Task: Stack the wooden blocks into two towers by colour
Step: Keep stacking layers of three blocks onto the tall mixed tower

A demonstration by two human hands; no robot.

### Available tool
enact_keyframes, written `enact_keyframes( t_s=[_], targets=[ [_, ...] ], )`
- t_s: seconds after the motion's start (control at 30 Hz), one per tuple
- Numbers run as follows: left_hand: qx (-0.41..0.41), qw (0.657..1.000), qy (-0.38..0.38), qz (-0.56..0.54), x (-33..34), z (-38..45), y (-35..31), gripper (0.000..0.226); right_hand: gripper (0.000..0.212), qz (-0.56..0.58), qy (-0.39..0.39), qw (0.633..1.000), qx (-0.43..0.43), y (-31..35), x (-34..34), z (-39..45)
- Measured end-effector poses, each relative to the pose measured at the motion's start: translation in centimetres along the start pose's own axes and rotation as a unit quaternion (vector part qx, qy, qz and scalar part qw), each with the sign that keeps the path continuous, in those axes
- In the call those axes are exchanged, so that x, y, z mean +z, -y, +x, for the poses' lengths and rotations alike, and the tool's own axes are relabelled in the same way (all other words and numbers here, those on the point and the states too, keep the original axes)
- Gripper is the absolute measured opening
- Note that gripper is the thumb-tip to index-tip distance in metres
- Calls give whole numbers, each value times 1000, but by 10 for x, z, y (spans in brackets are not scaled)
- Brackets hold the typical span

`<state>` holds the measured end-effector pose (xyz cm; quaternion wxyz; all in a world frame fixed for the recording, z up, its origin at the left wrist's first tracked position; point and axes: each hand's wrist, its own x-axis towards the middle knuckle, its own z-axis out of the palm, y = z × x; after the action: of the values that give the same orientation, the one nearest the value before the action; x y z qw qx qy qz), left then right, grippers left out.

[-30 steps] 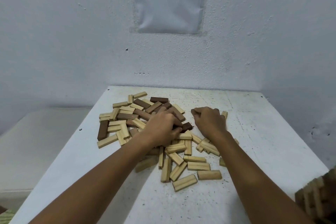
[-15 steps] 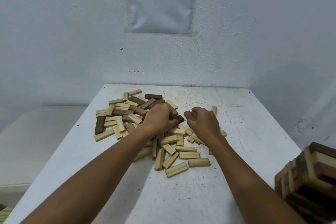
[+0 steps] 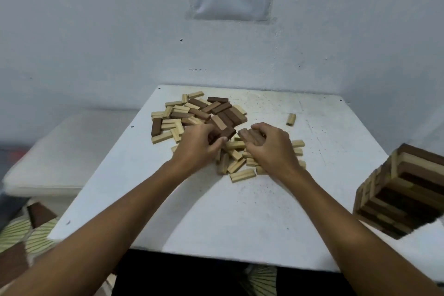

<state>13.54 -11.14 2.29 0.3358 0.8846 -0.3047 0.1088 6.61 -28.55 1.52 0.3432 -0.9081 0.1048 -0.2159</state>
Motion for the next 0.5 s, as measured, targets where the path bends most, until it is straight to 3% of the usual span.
enact_keyframes(
  t_s=[0.27,0.5],
  targets=[
    [-85,996,-23,18,-20,-98,4,19,34,1,71,996,-55,24,5,-80],
    [-163,986,-9,30,-22,-126,-7,23,19,-13,104,994,-35,33,11,-108]
  ],
)
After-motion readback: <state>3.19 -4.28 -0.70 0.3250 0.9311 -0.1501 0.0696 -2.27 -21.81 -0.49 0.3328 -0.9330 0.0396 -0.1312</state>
